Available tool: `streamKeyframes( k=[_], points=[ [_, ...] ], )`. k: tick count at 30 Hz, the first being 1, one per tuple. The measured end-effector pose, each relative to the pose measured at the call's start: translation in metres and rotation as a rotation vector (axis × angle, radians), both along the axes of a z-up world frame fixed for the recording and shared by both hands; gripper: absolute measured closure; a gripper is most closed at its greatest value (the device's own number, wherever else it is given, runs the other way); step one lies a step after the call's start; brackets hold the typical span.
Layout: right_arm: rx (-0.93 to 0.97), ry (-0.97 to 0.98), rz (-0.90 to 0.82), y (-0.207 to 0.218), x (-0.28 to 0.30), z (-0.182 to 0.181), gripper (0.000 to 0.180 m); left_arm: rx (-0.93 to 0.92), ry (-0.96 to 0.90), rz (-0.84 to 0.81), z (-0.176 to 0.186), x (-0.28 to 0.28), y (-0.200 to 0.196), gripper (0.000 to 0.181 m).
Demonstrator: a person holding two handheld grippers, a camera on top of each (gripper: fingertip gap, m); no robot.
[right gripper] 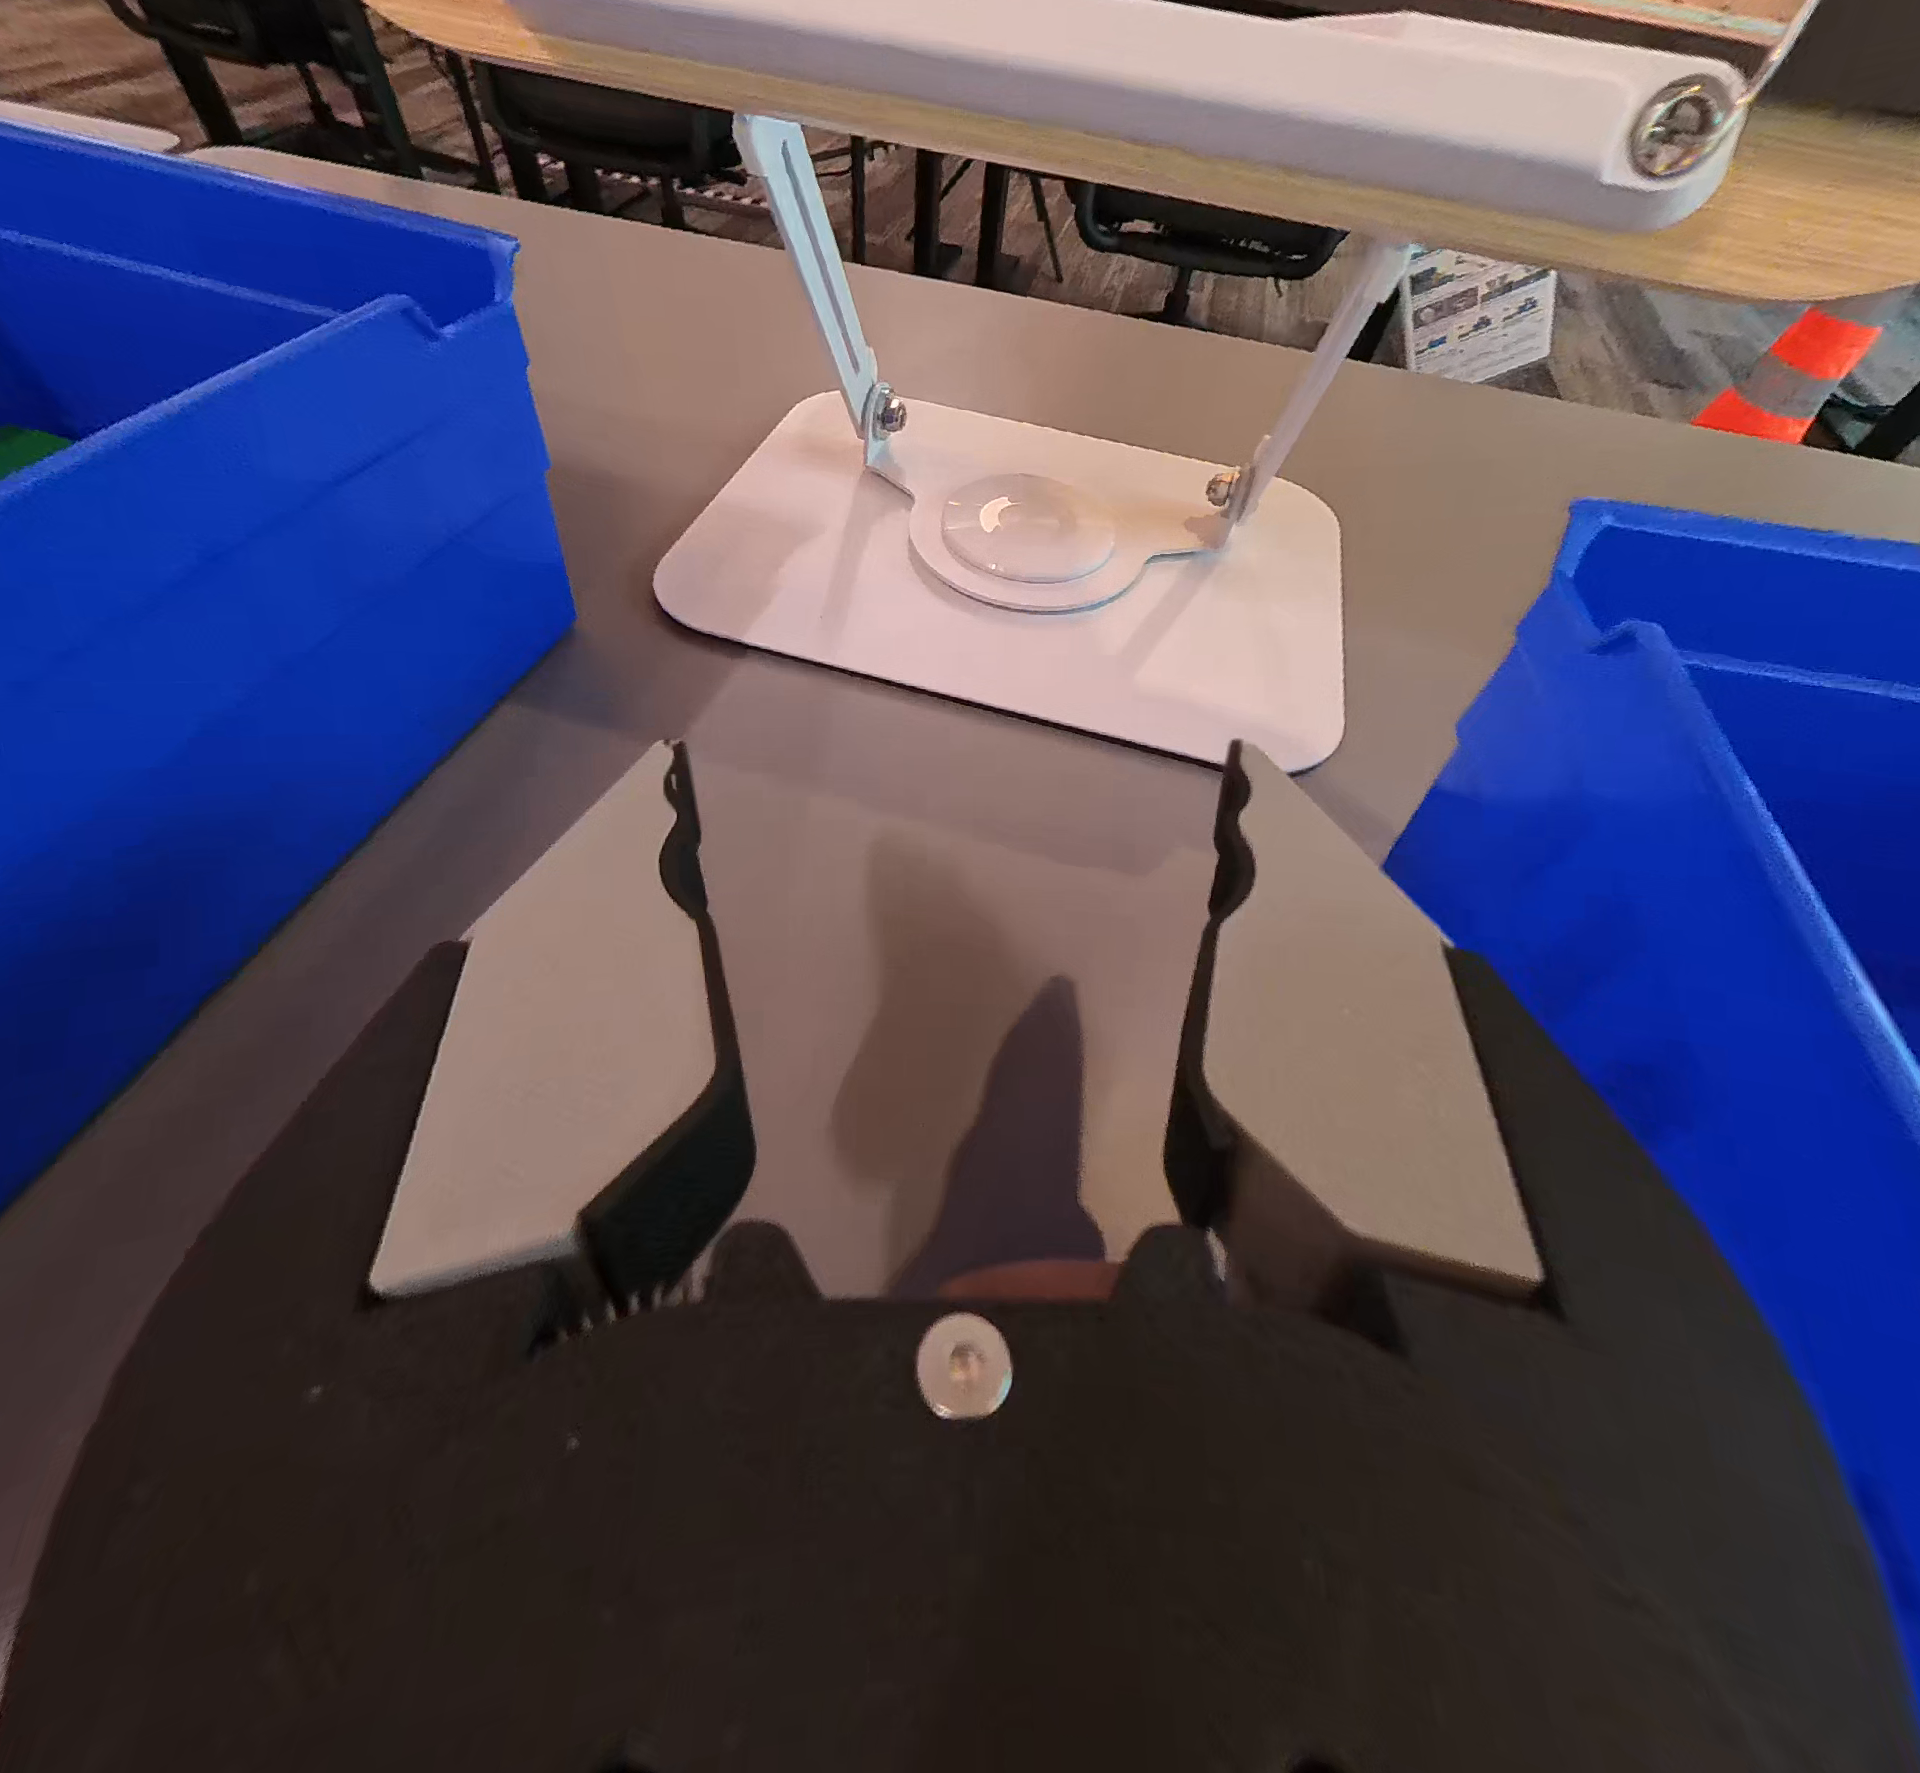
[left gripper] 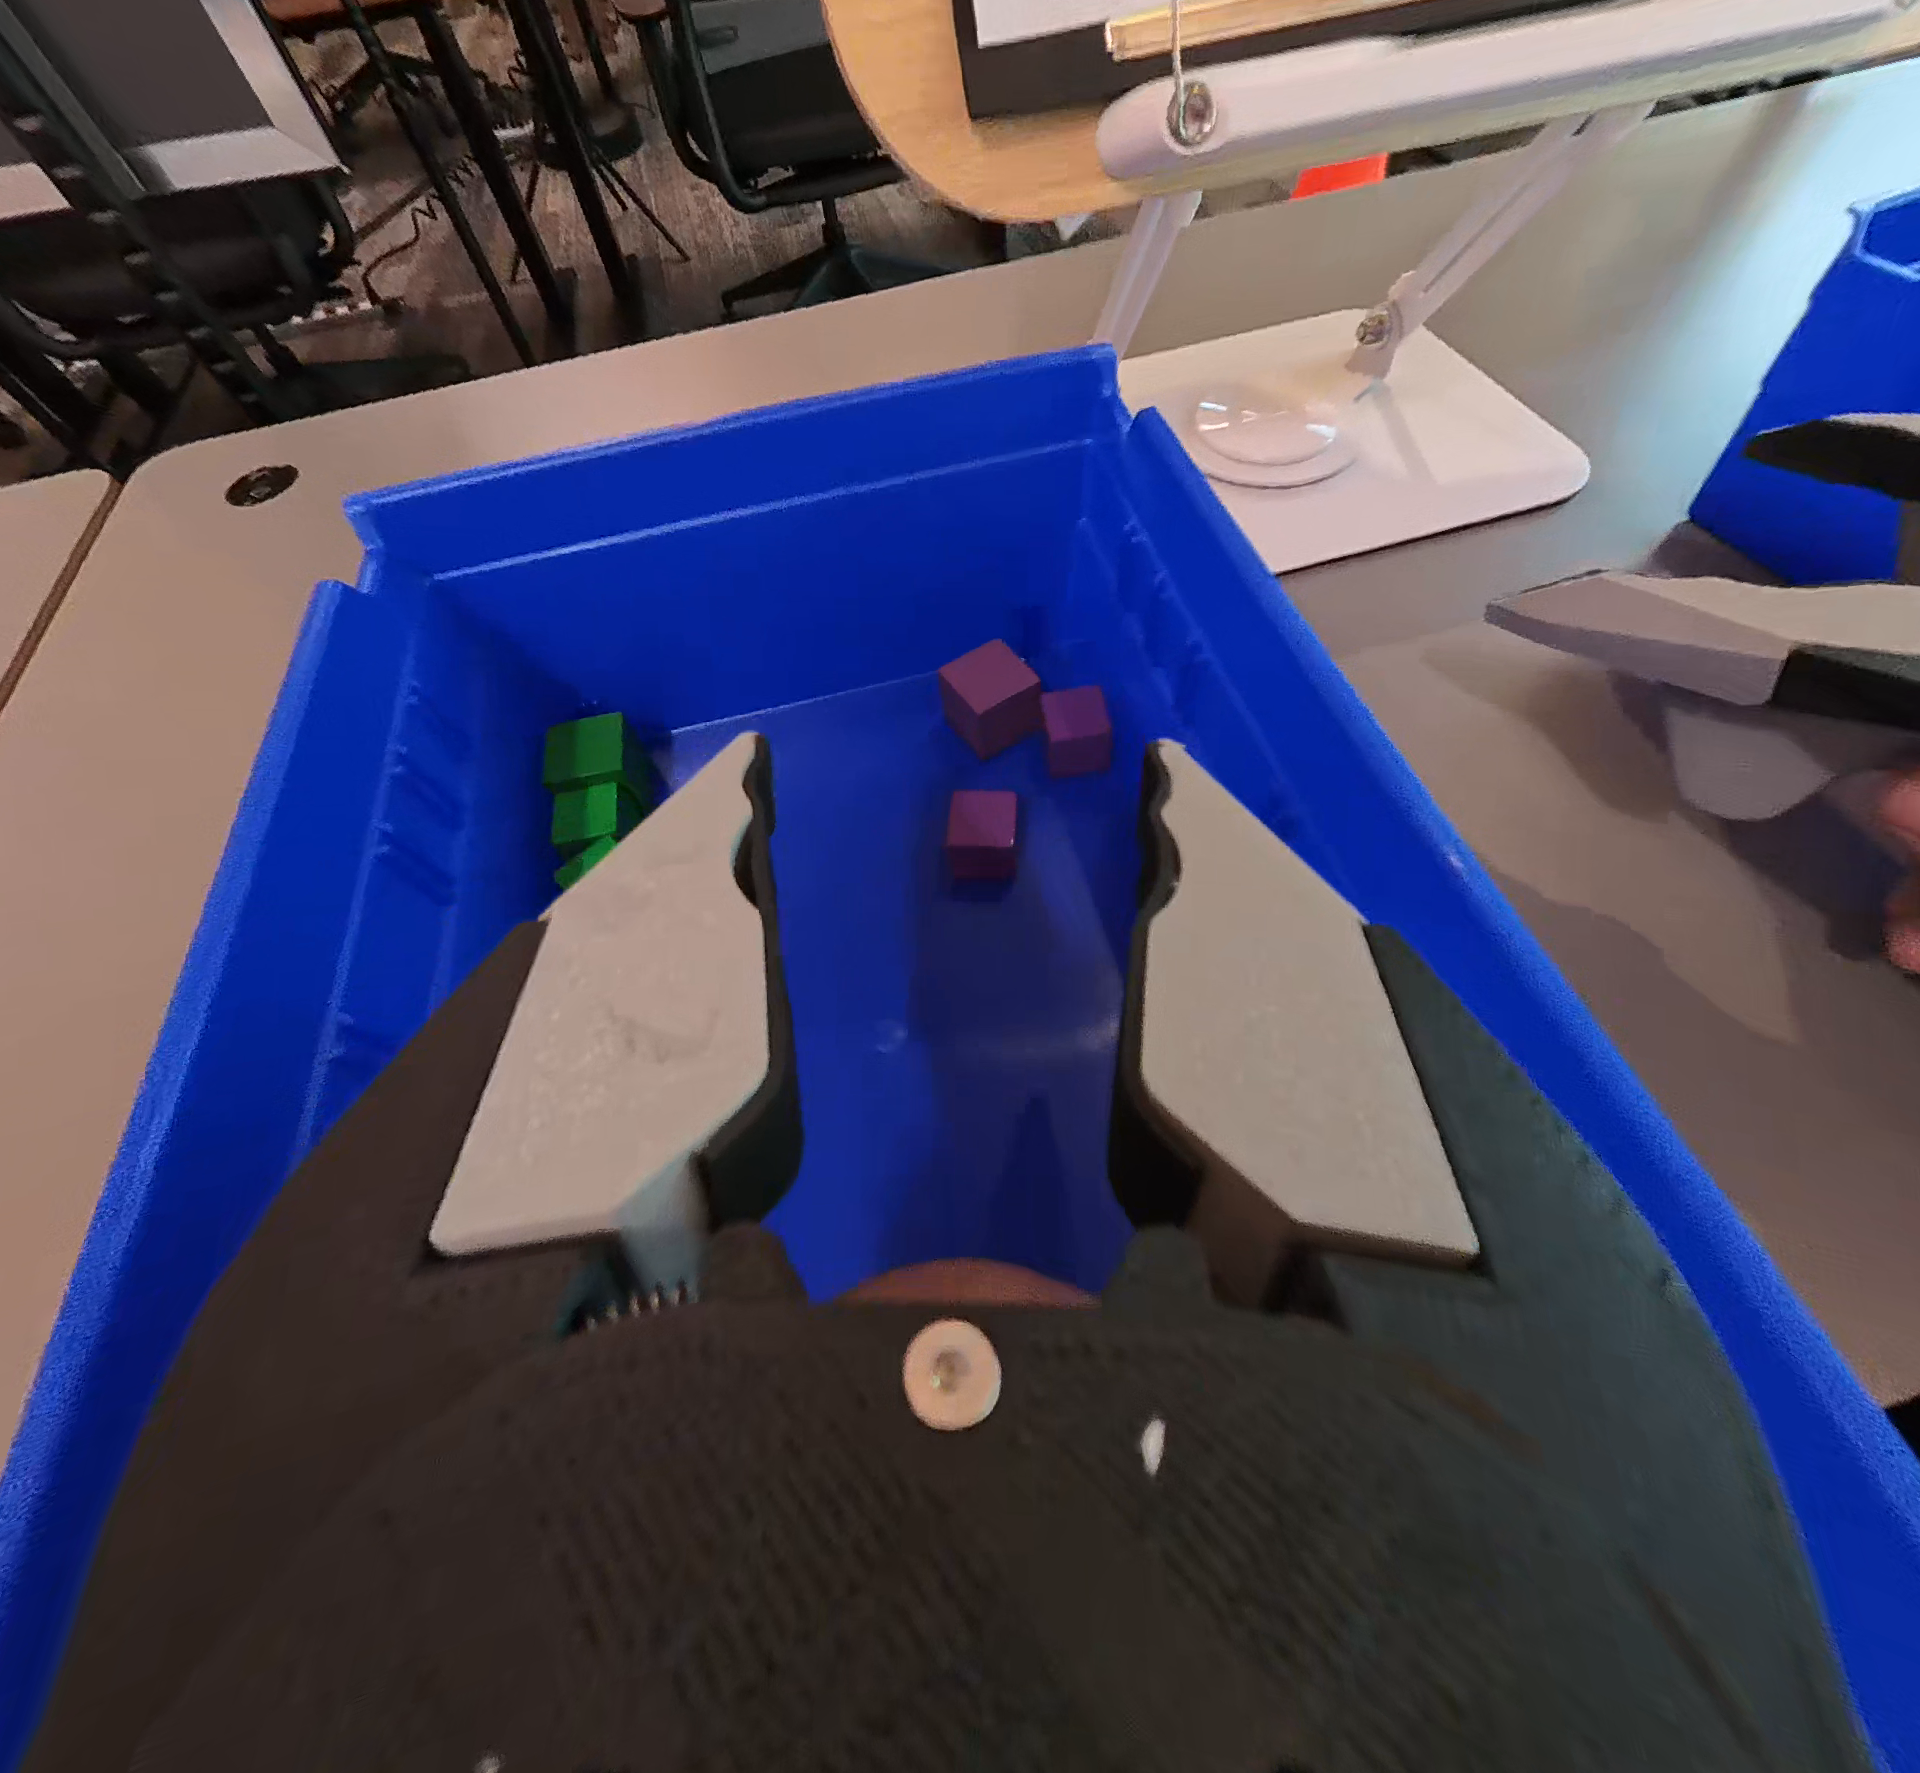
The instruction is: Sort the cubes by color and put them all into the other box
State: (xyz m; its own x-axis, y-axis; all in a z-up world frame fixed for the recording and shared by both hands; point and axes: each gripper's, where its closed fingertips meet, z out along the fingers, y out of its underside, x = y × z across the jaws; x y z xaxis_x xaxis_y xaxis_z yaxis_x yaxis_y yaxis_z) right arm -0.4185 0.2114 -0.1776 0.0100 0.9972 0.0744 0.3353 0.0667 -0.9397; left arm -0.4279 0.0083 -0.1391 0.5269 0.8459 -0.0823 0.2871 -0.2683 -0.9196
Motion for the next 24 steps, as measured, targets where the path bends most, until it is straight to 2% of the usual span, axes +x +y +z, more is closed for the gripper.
streamKeyframes(
  k=[6,10,13,18,24],
  points=[
    [-0.043,0.051,0.025,-0.001,0.004,0.007,0.081,-0.009,0.0,-0.005,-0.001,-0.001,-0.001,0.11],
    [-0.069,0.009,0.058,-0.005,0.001,0.001,0.081,0.022,-0.025,-0.019,-0.001,-0.001,-0.001,0.11],
    [-0.083,-0.004,0.074,-0.006,0.001,-0.001,0.082,-0.004,-0.048,-0.094,-0.006,0.006,0.01,0.111],
    [-0.071,-0.003,0.1,-0.011,0.004,0.0,0.083,-0.026,-0.037,-0.084,-0.003,0.008,0.009,0.112],
    [-0.079,-0.015,0.114,-0.013,0.012,-0.002,0.085,-0.042,-0.115,-0.152,-0.009,0.018,0.011,0.129]
  ],
)
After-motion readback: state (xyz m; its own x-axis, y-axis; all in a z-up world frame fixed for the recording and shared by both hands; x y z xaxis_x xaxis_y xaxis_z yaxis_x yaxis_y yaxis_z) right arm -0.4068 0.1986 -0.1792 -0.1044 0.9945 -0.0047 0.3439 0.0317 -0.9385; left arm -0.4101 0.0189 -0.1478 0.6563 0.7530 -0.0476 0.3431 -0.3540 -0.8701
